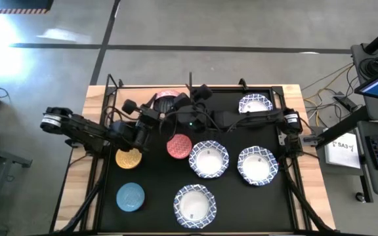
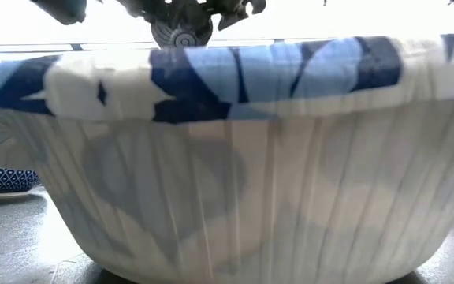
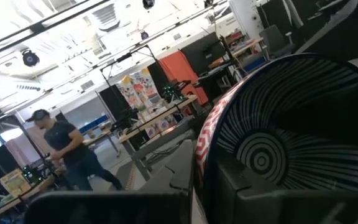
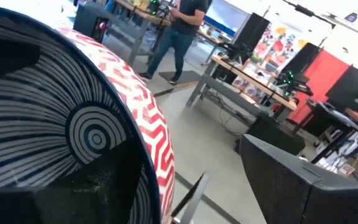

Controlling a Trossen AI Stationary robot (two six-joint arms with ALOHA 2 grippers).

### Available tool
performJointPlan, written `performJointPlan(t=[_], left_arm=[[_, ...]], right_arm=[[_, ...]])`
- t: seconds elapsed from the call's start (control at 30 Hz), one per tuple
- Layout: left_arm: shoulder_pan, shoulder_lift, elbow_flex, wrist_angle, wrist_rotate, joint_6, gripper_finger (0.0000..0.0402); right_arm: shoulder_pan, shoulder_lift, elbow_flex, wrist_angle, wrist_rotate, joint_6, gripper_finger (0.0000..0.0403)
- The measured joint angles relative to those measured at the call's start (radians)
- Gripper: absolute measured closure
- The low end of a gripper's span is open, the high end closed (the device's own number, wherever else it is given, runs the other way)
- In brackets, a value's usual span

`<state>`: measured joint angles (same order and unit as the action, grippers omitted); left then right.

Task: Place and stack bowls onto a shelf
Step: Put the blue bowl on the shelf

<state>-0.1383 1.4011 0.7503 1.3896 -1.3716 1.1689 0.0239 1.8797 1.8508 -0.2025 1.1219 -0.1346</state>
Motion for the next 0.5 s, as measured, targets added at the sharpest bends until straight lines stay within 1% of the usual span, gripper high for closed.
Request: performJointPlan(t=[0.13, 0.2, 0.3, 0.5], left_arm=[[-0.008, -0.006, 0.002, -0.034, 0.001, -0.019, 0.0396], [-0.012, -0.002, 0.001, -0.047, -0.012, -0.03, 0.0396], [-0.013, 0.005, 0.001, -0.066, -0.028, -0.047, 0.0396], [-0.013, 0.012, -0.012, -0.101, -0.059, -0.052, 0.0397]], right_arm=[[-0.015, 0.001, 0.073, -0.191, -0.023, 0.04, 0.0147], [-0.026, 0.002, 0.099, -0.258, -0.04, 0.073, 0.0147], [-0.041, 0.002, 0.11, -0.288, -0.085, 0.083, 0.0147], [-0.048, -0.008, 0.111, -0.33, -0.218, 0.012, 0.0147]])
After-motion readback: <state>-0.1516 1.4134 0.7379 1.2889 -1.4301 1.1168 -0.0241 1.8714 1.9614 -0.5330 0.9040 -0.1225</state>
